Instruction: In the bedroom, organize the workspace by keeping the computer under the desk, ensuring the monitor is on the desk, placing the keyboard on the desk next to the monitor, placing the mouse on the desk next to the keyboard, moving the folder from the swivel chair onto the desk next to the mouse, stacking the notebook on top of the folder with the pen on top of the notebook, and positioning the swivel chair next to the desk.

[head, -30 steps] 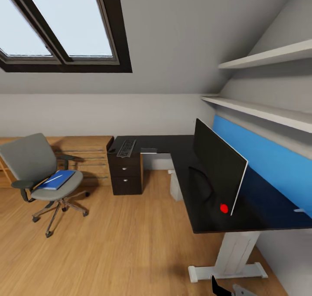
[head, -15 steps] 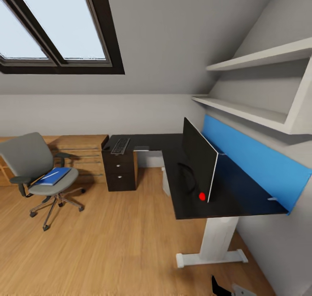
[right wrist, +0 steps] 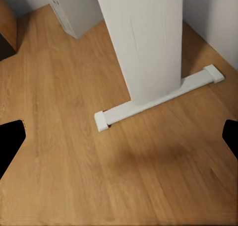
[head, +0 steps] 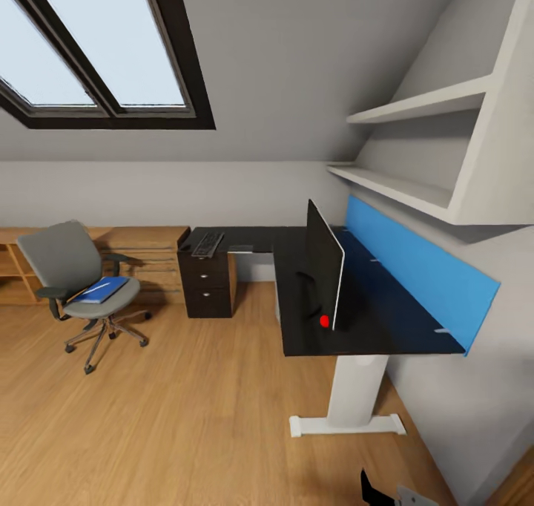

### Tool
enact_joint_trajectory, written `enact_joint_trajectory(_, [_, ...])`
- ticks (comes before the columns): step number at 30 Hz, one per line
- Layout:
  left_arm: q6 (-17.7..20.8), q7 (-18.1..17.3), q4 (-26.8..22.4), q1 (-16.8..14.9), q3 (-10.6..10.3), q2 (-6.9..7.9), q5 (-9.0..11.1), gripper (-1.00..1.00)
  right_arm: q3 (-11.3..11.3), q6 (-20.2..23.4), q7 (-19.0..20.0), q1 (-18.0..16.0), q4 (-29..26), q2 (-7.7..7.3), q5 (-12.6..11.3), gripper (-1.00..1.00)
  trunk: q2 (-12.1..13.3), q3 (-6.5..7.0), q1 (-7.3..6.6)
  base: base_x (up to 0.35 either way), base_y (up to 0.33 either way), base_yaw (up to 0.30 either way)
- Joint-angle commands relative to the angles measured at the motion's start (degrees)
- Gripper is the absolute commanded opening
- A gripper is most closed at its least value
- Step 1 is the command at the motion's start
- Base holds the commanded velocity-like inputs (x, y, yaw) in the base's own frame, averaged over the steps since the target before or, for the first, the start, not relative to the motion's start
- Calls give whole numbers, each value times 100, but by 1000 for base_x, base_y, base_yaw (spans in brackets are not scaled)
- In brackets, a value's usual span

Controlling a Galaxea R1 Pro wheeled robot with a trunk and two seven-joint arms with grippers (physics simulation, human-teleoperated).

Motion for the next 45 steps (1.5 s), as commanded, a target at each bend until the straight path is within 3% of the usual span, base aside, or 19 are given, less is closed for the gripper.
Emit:
enact_joint_trajectory(1, [-38, 21, -4, -3, -18, 2, 61, 100, -46, -10, 60, -3, 5, 5, -23, 100, 32, 5, -23, -255, -267, 214])
enact_joint_trajectory(4, [-53, 18, -4, -3, -15, 5, 58, 100, -44, -13, 60, -3, 5, 18, -22, 100, 153, 48, -89, -205, -212, 125])
enact_joint_trajectory(8, [-56, -21, -4, -3, 57, 134, 56, 100, -33, -15, 60, -3, 6, 23, -22, 100, 313, 117, -177, -36, -37, 20])
enact_joint_trajectory(14, [-21, -47, 71, -3, 322, 208, 66, 100, -29, -22, 67, -3, -2, 17, -15, 100, 554, 224, -308, -9, -9, 5])
enact_joint_trajectory(18, [-10, -57, 392, -23, 560, 218, 80, 100, -43, -36, 65, -3, -53, -4, -18, 100, 714, 296, -396, -2, -2, 1])
enact_joint_trajectory(22, [49, -97, 918, -299, 701, 215, 93, 100, -68, -19, 53, -7, -402, -152, -24, 100, 875, 368, -484, 0, 0, 0])
enact_joint_trajectory(24, [75, -144, 1242, -517, 737, 215, 100, 100, -74, 103, 33, -9, -866, -284, -29, 100, 875, 368, -484, 0, 0, 0])
enact_joint_trajectory(29, [86, -233, 1610, -753, 765, 213, 225, 100, -86, 1028, -396, -11, -2087, -491, -29, 100, 875, 368, -484, 0, 0, 0])
enact_joint_trajectory(30, [76, -247, 1658, -784, 768, 208, 289, 100, -85, 1507, -700, -12, -2570, -577, -21, 100, 875, 368, -484, 0, 0, 0])
enact_joint_trajectory(32, [64, -256, 1690, -803, 771, 201, 337, 100, -84, 2033, -1039, -17, -3046, -658, -15, 100, 875, 368, -484, 0, 0, 0])
enact_joint_trajectory(33, [56, -262, 1709, -816, 770, 194, 367, 100, -81, 2577, -1370, -28, -3473, -724, -10, 100, 875, 368, -484, 0, 0, 0])
enact_joint_trajectory(34, [53, -264, 1716, -820, 769, 191, 378, 100, -77, 2847, -1523, -41, -3656, -749, -5, 100, 875, 368, -484, 0, 0, 0])
enact_joint_trajectory(36, [25, -268, 1733, -831, 767, 184, 404, 100, -63, 3799, -1987, -264, -4115, -806, 60, 100, 875, 368, -484, 0, 0, 0])
enact_joint_trajectory(37, [14, -269, 1736, -833, 767, 183, 407, 100, -60, 3987, -2061, -384, -4175, -812, 100, 100, 875, 368, -484, 0, 0, 0])
enact_joint_trajectory(38, [-21, -274, 1740, -835, 768, 181, 416, 100, -45, 4441, -2206, -834, -4241, -825, 278, 100, 875, 368, -484, 0, 0, 0])
enact_joint_trajectory(41, [-45, -278, 1746, -837, 776, 190, 429, 100, -34, 4946, -2307, -1509, -3900, -817, 668, 100, 875, 368, -484, 63, 0, 0])
enact_joint_trajectory(45, [-52, -275, 1746, -838, 781, 194, 436, 100, -54, 5029, -2284, -1803, -3504, -809, 885, 100, 875, 368, -484, 223, 0, 0])
